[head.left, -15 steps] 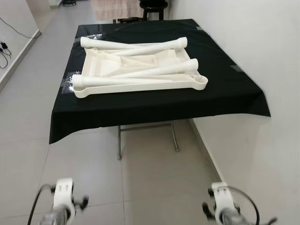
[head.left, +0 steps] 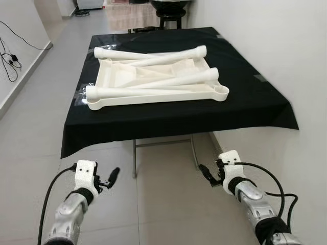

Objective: Building children table

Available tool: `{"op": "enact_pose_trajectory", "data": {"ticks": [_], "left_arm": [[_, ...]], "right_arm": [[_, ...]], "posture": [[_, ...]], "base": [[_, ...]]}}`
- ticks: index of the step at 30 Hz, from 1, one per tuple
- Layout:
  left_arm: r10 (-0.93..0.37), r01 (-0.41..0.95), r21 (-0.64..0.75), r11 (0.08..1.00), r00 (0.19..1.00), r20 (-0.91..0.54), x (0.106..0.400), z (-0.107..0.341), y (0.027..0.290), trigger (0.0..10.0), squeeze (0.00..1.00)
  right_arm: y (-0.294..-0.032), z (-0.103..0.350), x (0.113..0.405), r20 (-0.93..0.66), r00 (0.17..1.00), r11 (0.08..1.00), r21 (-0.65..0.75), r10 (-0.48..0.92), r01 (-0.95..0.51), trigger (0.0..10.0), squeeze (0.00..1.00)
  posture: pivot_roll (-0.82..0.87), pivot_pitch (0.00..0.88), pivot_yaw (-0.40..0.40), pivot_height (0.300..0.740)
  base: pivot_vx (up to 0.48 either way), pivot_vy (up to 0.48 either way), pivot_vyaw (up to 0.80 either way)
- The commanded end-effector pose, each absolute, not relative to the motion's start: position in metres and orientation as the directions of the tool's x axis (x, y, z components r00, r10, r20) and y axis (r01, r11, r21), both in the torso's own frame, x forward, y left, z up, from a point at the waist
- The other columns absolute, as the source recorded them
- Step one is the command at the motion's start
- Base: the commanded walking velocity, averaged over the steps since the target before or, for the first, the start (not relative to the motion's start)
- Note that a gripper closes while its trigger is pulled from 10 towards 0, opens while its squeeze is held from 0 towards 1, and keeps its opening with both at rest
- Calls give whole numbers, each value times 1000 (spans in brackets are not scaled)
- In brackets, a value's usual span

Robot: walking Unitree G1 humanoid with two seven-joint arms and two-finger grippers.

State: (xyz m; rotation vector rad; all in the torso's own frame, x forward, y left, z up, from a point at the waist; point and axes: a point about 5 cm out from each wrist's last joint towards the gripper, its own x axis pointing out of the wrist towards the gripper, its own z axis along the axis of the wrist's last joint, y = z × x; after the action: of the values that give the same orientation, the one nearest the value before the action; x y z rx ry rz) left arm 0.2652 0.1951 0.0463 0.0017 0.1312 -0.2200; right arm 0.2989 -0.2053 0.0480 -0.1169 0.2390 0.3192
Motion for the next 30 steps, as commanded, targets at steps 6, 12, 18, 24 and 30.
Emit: {"op": "enact_pose_trajectory", "data": {"ticks": [6, 12, 18, 24, 30], "left_arm": [[-280, 281, -42, 959, 960, 24, 272, 79, 161, 10000, 0], [-238, 248, -68, 966, 962, 132, 288, 107, 155, 10000, 0], [-231, 246, -60, 967, 954, 189, 287, 126, 160, 10000, 0], [-223, 237, -54, 970, 957, 184, 276, 130, 160, 10000, 0], [-231, 240, -55, 969, 964, 128, 268, 125, 161, 10000, 0]], "right_arm": [[-183, 81, 311, -89, 929, 930, -51, 358, -363, 10000, 0], [-166, 117, 327, 63, 937, 938, -74, 343, -338, 10000, 0], [-161, 143, 325, 162, 927, 941, -55, 338, -333, 10000, 0], [-145, 139, 307, 155, 922, 935, -33, 355, -354, 10000, 0], [-141, 134, 300, 129, 920, 929, -22, 369, -370, 10000, 0]], "posture": [[-41, 0, -39, 740], [-53, 0, -23, 740], [-64, 0, -16, 740], [-53, 0, -20, 740], [-53, 0, 3, 740]], "base": [[0, 0, 0], [0, 0, 0], [0, 0, 0], [0, 0, 0], [274, 0, 0]]}}
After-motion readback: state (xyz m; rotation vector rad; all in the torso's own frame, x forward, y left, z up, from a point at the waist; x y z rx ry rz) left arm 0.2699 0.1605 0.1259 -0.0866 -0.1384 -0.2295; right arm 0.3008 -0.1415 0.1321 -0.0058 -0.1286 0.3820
